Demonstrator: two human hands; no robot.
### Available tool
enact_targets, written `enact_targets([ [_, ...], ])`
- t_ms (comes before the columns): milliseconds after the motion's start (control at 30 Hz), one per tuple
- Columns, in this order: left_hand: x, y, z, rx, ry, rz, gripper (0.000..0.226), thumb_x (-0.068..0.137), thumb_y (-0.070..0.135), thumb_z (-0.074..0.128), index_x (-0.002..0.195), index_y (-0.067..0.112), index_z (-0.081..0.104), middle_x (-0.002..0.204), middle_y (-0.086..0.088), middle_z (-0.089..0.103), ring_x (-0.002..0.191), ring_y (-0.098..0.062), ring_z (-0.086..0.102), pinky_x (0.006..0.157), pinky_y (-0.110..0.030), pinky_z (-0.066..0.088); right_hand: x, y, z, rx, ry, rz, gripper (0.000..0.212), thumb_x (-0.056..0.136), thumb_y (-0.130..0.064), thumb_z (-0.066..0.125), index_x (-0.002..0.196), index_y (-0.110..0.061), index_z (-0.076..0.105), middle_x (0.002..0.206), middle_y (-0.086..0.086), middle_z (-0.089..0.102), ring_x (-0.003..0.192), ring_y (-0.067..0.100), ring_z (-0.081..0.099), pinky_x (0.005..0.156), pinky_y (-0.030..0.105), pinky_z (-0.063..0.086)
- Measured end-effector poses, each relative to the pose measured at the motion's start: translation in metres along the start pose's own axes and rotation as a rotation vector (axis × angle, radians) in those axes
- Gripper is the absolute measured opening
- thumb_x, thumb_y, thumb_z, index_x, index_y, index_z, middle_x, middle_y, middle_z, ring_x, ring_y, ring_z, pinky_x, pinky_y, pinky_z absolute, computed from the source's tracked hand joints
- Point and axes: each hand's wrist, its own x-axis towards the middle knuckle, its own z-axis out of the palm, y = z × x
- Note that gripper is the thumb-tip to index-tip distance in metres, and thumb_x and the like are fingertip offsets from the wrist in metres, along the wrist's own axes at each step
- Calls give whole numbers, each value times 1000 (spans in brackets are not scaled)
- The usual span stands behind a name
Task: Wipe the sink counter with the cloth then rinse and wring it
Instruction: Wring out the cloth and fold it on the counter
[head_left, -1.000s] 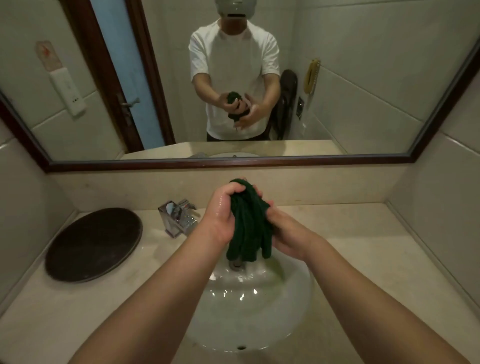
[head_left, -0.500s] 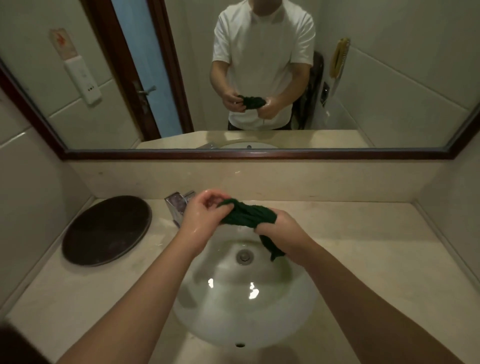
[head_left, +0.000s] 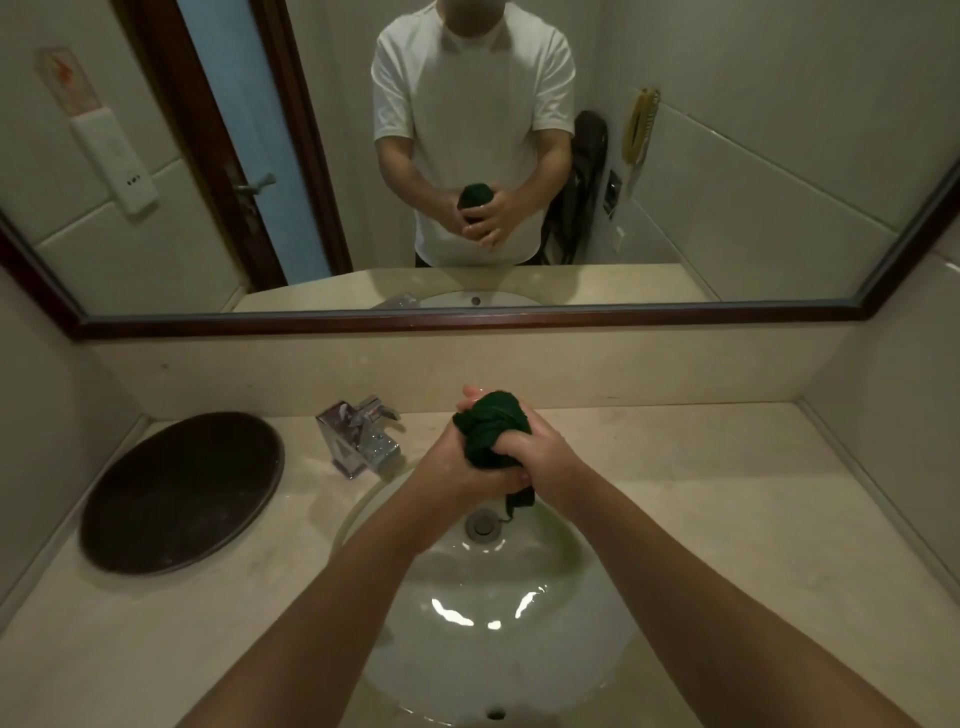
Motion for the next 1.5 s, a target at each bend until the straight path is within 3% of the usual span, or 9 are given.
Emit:
enact_targets([
  [167, 7, -3, -13, -79, -103, -72, 46, 75, -16, 65, 116, 4, 58, 103, -23, 67, 93, -31, 70, 81, -43, 59, 15, 4, -2, -559, -72, 125, 69, 72, -48, 59, 139, -45, 41, 162, -9, 9, 148, 15, -6, 118, 47, -2],
  [333, 16, 0, -18, 779, 15, 34, 21, 81, 4, 64, 93, 18, 54, 78, 8, 57, 71, -12, 58, 55, -9, 44, 12, -6, -23, 88, -291, 360, 73, 75, -55, 62, 139, -25, 45, 143, 6, 51, 133, 28, 46, 114, 51, 30],
  [467, 18, 4, -27, 1025, -42, 345, 19, 83, 20, 69, 94, 20, 55, 83, 12, 53, 76, -8, 55, 67, -17, 46, 15, 0, -35, 322, -356, 674, 92, 80, -80, 34, 142, -12, 45, 137, 21, 55, 122, 46, 54, 100, 61, 41],
  [600, 26, 1, -32, 1244, -180, 657, 28, 74, 5, 72, 97, 9, 58, 94, -5, 55, 85, -18, 52, 69, -35, 52, 8, 2, -22, 325, -575, 717, 96, 74, -77, 42, 136, -4, 47, 127, 17, 64, 104, 28, 68, 72, 29, 58],
  [700, 29, 7, -36, 1292, -241, 669, 27, 80, 12, 63, 106, 8, 55, 109, -12, 58, 91, -26, 60, 65, -42, 54, 12, -3, -24, 347, -584, 700, 76, 57, -50, 87, 111, -8, 55, 89, 6, 71, 56, 3, 57, 41, 8, 37],
  [900, 26, 29, -30, 1422, -279, 437, 21, 90, 30, 47, 108, 18, 51, 96, -4, 59, 84, -26, 60, 61, -31, 37, 22, -29, -13, -274, -465, 733, 6, 78, -16, 62, 81, -14, 57, 53, -5, 41, 39, 3, 26, 38, 15, 15],
  [1200, 31, 34, -18, 1520, -187, 190, 28, 84, 16, 60, 111, 14, 53, 103, -12, 66, 94, -34, 64, 64, -34, 38, 25, -27, 8, -770, -164, 498, 21, 78, -7, 61, 63, -13, 48, 55, 4, 43, 38, 14, 30, 40, 19, 20],
  [1367, 35, 36, -15, 1502, -214, 50, 28, 82, 15, 63, 110, 12, 61, 106, -11, 66, 97, -32, 65, 75, -35, 51, 21, -25, 15, -1136, -179, 273, 12, 92, -19, 58, 96, -9, 65, 84, 6, 59, 75, 16, 50, 48, 12, 33],
  [1500, 38, 39, -1, 1502, -104, -60, 24, 90, 6, 54, 112, 4, 63, 113, -16, 65, 105, -34, 64, 82, -37, 50, 17, -23, 8, -1370, -127, 138, 14, 91, -21, 53, 93, -12, 64, 85, 6, 61, 85, 25, 60, 64, 28, 39],
])
